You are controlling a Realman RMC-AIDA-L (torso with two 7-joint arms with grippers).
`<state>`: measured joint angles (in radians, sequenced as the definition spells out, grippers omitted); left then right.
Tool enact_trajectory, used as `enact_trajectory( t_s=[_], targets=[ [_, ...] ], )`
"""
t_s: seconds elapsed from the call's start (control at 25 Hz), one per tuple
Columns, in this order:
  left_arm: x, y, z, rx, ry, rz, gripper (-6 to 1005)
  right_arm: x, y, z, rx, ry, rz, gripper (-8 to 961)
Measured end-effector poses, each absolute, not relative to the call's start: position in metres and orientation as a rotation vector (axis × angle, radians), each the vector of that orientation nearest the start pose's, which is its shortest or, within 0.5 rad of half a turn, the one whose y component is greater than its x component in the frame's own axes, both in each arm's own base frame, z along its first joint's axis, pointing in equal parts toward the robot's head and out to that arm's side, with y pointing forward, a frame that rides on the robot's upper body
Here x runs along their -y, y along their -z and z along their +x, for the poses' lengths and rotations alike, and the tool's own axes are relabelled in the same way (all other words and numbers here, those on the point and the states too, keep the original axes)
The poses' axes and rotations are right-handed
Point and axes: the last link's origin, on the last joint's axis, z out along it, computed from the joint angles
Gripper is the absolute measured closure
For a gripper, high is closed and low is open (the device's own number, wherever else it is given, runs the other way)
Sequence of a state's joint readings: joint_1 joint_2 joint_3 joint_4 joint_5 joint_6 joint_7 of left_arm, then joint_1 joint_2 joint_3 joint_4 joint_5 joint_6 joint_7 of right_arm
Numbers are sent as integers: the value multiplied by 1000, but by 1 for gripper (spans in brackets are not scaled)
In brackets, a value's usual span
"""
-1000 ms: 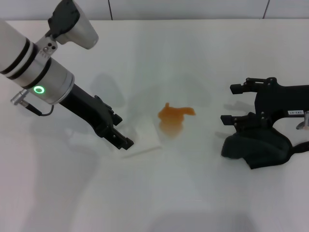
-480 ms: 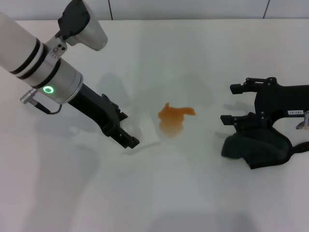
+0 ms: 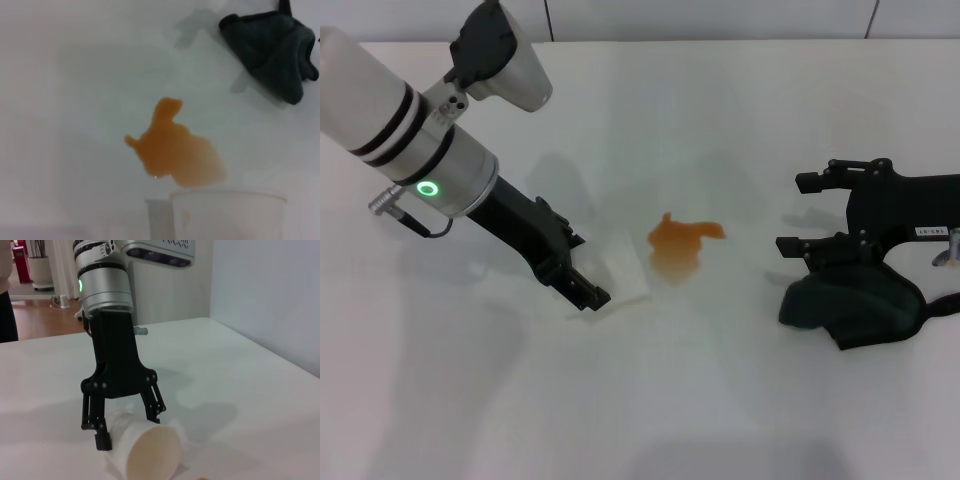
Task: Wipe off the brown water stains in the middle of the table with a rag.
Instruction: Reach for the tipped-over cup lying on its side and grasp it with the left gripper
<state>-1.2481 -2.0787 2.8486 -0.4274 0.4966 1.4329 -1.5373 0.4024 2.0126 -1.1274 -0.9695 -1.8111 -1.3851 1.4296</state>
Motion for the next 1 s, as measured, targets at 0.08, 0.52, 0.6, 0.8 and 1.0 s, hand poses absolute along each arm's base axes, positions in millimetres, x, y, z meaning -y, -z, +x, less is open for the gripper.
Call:
enact_trajectory(
  t_s=[0.08, 0.52, 0.6, 0.8, 1.0],
  targets=[
    [-392, 46, -194, 586, -388, -3083, 211, -340, -18, 243, -283, -426, -2756, 82],
    [-394, 47, -193, 553, -424, -3079, 220, -339, -18, 244, -287, -426, -2755, 82],
    [-394, 47, -193, 541, -424, -3080, 222, -339, -18, 244, -288, -426, -2755, 82],
    [-395, 52, -189, 483, -417, -3090, 226, -340, -18, 243, -286, -428, -2755, 82],
    [-397, 54, -187, 453, -430, -3090, 229, -339, -18, 244, -288, -427, -2754, 82]
  ],
)
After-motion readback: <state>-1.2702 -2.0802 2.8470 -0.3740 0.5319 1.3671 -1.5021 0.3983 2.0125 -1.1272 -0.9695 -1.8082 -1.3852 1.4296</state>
